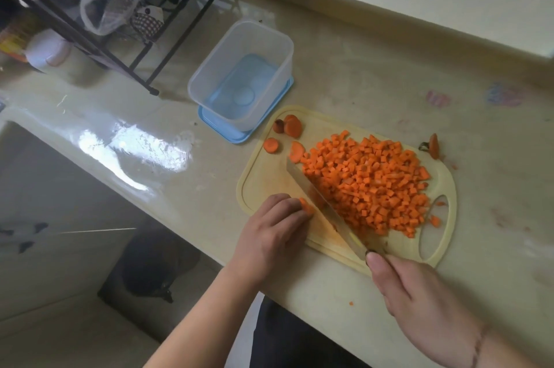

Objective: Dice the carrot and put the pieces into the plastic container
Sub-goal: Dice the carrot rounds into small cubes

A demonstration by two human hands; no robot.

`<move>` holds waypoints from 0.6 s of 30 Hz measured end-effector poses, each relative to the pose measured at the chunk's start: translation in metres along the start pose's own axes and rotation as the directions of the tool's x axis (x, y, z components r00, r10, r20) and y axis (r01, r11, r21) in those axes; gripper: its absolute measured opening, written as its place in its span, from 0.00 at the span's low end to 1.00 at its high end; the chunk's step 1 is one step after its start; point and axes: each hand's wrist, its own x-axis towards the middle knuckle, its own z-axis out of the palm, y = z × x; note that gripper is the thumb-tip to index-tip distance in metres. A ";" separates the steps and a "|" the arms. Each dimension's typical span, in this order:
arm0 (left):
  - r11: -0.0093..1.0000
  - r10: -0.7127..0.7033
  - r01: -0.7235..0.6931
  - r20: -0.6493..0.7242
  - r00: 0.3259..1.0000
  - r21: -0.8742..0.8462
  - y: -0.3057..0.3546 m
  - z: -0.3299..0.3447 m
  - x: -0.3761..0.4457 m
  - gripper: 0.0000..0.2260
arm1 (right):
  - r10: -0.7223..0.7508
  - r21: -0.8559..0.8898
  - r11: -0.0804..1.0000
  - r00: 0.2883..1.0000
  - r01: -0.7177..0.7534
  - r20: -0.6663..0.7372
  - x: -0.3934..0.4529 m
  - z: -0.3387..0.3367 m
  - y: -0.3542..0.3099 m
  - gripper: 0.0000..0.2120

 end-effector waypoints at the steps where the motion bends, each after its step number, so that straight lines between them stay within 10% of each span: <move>1: 1.000 -0.004 0.004 -0.004 1.000 0.003 0.000 0.001 0.000 0.07 | 0.000 -0.003 1.000 1.000 0.000 0.008 -0.003 0.001 0.000 0.31; 18: 1.000 -0.023 0.024 -0.062 0.998 0.003 0.002 0.003 -0.006 0.05 | -0.036 0.005 0.999 0.999 0.036 -0.011 -0.001 0.012 0.010 0.33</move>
